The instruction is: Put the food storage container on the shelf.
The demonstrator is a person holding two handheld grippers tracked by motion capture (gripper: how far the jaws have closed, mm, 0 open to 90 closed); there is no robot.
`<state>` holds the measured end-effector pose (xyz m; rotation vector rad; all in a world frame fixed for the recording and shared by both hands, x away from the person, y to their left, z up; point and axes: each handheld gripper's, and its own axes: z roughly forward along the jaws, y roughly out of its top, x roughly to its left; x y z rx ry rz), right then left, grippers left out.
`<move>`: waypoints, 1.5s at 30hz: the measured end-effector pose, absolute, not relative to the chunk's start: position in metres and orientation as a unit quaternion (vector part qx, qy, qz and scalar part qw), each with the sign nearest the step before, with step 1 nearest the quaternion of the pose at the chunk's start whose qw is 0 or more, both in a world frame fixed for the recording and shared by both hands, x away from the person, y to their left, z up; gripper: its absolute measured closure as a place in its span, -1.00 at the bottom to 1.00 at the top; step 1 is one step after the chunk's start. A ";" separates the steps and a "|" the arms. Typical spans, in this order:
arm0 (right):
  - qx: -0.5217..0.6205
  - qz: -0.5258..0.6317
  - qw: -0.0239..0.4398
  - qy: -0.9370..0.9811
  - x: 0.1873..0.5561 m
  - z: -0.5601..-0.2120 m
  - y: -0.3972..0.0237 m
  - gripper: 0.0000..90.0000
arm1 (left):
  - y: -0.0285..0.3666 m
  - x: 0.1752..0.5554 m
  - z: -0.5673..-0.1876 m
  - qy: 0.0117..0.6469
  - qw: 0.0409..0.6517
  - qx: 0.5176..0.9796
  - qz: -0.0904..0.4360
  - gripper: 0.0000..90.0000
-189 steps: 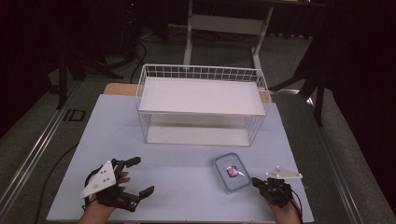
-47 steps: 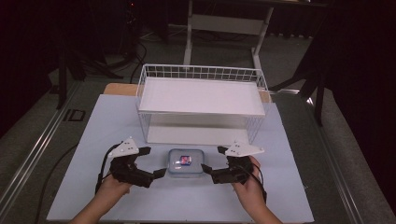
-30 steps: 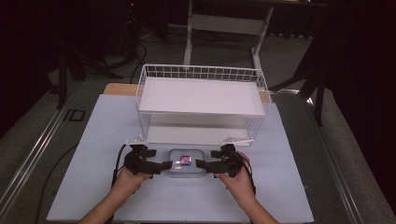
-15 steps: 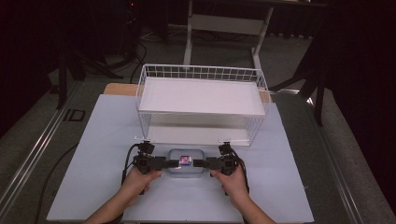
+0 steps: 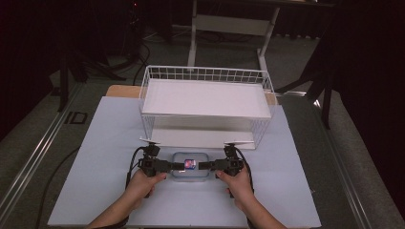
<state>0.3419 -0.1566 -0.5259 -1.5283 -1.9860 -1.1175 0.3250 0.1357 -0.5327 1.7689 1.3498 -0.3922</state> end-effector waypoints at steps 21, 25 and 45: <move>-0.513 -0.406 0.128 -0.745 0.314 -0.510 -0.153 0.00 | 0.130 0.295 -0.507 0.523 0.417 0.740 -0.073 0.04; -0.508 -0.415 0.116 -0.746 0.309 -0.510 -0.154 0.00 | 0.129 0.287 -0.506 0.524 0.420 0.739 -0.057 0.04; -0.491 -0.446 0.063 -0.746 0.319 -0.481 -0.168 -0.01 | 0.112 0.305 -0.477 0.504 0.449 0.738 -0.023 0.06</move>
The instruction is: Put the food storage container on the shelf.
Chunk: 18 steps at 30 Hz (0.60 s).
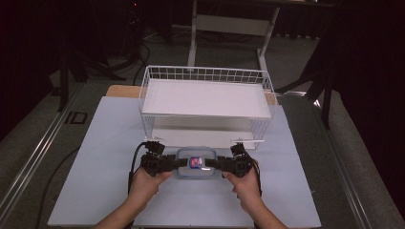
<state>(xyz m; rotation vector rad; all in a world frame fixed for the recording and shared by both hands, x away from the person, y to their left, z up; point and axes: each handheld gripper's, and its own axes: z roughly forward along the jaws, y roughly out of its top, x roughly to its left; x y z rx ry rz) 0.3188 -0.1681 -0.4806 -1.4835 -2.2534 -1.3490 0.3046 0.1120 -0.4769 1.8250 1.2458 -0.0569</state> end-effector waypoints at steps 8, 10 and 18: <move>-0.501 -0.468 0.048 -0.727 0.340 -0.472 -0.180 -0.01 | 0.101 0.330 -0.468 0.490 0.463 0.739 -0.002 0.06; -0.498 -0.472 0.040 -0.726 0.344 -0.473 -0.182 -0.01 | 0.099 0.334 -0.472 0.488 0.466 0.738 0.002 0.06; -0.509 -0.464 0.037 -0.724 0.363 -0.486 -0.183 -0.01 | 0.099 0.353 -0.491 0.488 0.479 0.729 0.004 0.05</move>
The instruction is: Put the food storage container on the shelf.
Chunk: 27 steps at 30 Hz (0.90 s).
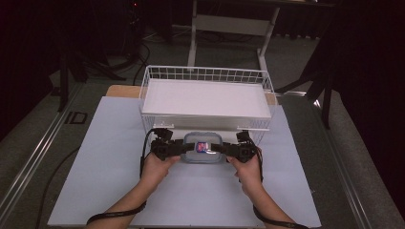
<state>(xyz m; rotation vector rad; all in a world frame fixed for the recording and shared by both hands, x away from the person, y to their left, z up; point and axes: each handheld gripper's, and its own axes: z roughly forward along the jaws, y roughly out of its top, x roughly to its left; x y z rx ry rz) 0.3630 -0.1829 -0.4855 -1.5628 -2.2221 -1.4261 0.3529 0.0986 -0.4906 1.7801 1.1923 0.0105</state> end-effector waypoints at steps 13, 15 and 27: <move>-0.515 -0.470 0.036 -0.716 0.386 -0.505 -0.183 -0.02 | 0.098 0.373 -0.507 0.480 0.487 0.729 0.024 0.05; -0.515 -0.470 0.031 -0.716 0.388 -0.506 -0.182 -0.02 | 0.098 0.376 -0.508 0.481 0.486 0.730 0.026 0.05; -0.520 -0.480 0.034 -0.705 0.396 -0.508 -0.181 -0.03 | 0.103 0.382 -0.514 0.454 0.519 0.723 0.049 0.04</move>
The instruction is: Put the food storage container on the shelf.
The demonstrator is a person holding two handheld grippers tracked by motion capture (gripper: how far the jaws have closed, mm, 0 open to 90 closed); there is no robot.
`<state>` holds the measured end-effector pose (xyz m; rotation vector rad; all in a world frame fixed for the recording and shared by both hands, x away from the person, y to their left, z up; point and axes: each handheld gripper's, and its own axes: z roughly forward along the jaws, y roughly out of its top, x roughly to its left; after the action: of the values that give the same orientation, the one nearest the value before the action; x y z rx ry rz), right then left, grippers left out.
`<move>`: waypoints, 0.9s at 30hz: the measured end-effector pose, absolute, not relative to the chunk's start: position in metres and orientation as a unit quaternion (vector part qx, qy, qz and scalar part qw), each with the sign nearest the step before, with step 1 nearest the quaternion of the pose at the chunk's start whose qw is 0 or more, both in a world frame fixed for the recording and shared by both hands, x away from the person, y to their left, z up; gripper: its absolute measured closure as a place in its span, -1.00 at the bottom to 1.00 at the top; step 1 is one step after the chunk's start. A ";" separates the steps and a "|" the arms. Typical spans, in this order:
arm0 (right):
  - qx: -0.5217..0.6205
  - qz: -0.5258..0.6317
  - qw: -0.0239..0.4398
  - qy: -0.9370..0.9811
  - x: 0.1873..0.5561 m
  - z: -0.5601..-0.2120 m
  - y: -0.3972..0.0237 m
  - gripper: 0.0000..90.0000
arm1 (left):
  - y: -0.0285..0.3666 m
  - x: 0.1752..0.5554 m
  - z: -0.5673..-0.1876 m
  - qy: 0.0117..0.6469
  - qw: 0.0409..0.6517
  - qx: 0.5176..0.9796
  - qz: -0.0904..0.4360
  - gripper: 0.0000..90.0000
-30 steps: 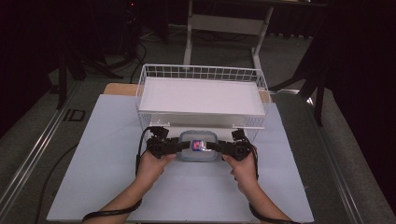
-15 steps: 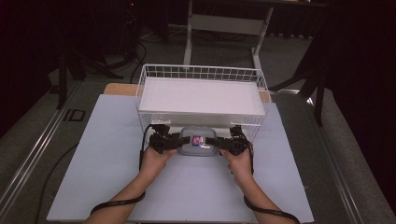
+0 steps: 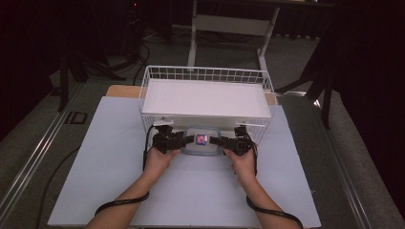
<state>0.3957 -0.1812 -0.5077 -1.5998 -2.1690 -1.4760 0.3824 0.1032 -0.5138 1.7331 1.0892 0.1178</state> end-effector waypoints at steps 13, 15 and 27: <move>-0.528 -0.476 -0.003 -0.703 0.398 -0.506 -0.175 -0.06 | 0.103 0.395 -0.527 0.471 0.540 0.697 0.026 -0.16; -0.520 -0.481 -0.017 -0.706 0.399 -0.507 -0.175 -0.06 | 0.102 0.395 -0.528 0.478 0.543 0.690 0.024 -0.17; -0.517 -0.488 -0.050 -0.702 0.398 -0.509 -0.173 -0.10 | 0.100 0.394 -0.524 0.463 0.528 0.708 0.073 -0.22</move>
<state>0.3975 -0.1725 -0.5093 -1.6768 -2.2769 -1.5848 0.3937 0.1003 -0.5237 1.6906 1.1065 0.1744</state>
